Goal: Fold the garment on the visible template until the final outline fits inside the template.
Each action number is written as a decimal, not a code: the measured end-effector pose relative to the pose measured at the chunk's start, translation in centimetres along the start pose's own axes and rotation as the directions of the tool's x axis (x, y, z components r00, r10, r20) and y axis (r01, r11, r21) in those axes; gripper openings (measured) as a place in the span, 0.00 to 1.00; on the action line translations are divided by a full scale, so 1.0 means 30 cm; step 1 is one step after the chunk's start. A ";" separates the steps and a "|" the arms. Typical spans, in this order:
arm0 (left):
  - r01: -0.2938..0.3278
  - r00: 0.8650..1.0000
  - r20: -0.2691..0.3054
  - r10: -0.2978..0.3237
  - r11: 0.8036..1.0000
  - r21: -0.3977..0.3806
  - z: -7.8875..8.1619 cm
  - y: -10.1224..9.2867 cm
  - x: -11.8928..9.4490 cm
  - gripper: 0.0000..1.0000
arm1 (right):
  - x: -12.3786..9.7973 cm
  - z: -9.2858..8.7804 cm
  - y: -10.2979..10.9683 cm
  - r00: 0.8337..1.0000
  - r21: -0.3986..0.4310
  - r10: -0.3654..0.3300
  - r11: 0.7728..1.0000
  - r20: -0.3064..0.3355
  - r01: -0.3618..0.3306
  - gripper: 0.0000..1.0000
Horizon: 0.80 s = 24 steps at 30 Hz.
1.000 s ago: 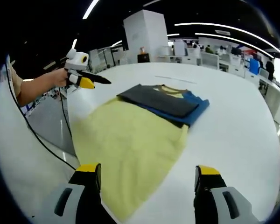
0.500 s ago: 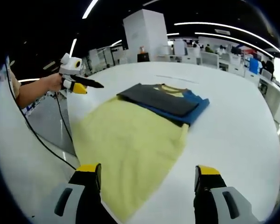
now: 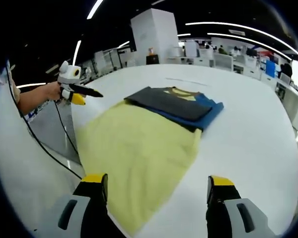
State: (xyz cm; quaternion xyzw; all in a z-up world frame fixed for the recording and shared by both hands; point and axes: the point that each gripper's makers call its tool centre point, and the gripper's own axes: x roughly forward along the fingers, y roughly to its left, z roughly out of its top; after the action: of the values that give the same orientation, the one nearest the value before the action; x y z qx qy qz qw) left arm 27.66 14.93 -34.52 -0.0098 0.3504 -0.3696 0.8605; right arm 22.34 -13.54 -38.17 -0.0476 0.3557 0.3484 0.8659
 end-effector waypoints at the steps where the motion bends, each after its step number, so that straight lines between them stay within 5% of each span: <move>1: 0.000 1.000 -0.001 0.000 1.000 0.001 -0.002 -0.001 -0.001 0.89 | 0.000 -0.001 0.001 1.000 -0.001 0.001 1.000 -0.001 -0.001 0.81; 24: 0.005 0.999 -0.047 -0.006 1.000 -0.028 -0.115 -0.019 -0.050 0.83 | 0.010 -0.033 0.005 1.000 0.016 0.012 1.000 -0.018 -0.012 0.79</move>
State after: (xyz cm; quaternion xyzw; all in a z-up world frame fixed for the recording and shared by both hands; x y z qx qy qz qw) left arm 24.47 16.31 -36.06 -0.0140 0.3757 -0.3673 0.8507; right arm 21.83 -13.58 -39.08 -0.0416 0.3667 0.3502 0.8609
